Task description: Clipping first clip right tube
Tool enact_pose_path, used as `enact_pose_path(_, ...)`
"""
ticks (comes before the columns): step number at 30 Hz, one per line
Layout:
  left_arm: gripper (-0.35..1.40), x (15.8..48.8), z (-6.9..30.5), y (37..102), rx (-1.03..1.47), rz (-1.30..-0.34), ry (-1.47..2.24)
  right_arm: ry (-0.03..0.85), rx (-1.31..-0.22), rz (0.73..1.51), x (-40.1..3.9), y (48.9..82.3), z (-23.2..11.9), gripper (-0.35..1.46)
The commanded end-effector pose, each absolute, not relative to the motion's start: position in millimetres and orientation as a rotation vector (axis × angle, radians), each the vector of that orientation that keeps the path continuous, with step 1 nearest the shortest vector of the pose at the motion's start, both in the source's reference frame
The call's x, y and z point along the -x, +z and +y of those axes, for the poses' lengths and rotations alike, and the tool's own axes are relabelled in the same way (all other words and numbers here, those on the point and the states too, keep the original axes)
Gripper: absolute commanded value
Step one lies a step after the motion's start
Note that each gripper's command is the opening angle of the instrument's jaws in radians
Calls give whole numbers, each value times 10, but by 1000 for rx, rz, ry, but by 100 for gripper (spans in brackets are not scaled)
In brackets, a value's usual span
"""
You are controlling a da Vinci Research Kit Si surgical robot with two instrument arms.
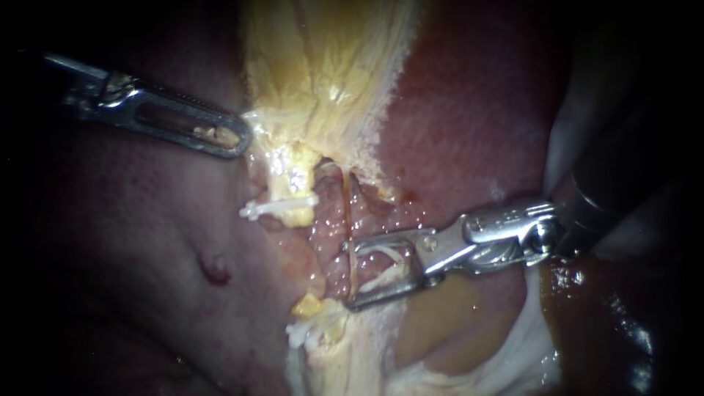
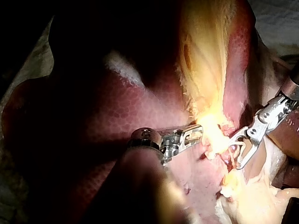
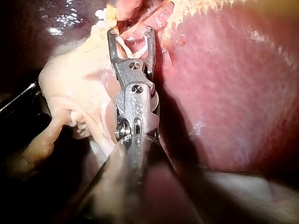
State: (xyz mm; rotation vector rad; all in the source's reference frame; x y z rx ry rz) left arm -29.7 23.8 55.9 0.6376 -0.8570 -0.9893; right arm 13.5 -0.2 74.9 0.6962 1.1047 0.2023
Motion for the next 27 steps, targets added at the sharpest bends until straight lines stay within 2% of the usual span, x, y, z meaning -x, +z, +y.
enact_pose_path(1, -35, 297, 238, 558, -638, -857, -989, 207, -699, 1103, -135, 750, -1, 47)
enact_pose_path(17, -35, 296, 238, 558, -638, -857, -989, 232, -714, 1115, -139, 750, -1, 47)
enact_pose_path(27, -35, 296, 238, 558, -638, -857, -989, 274, -812, 1197, -155, 739, -7, 48)
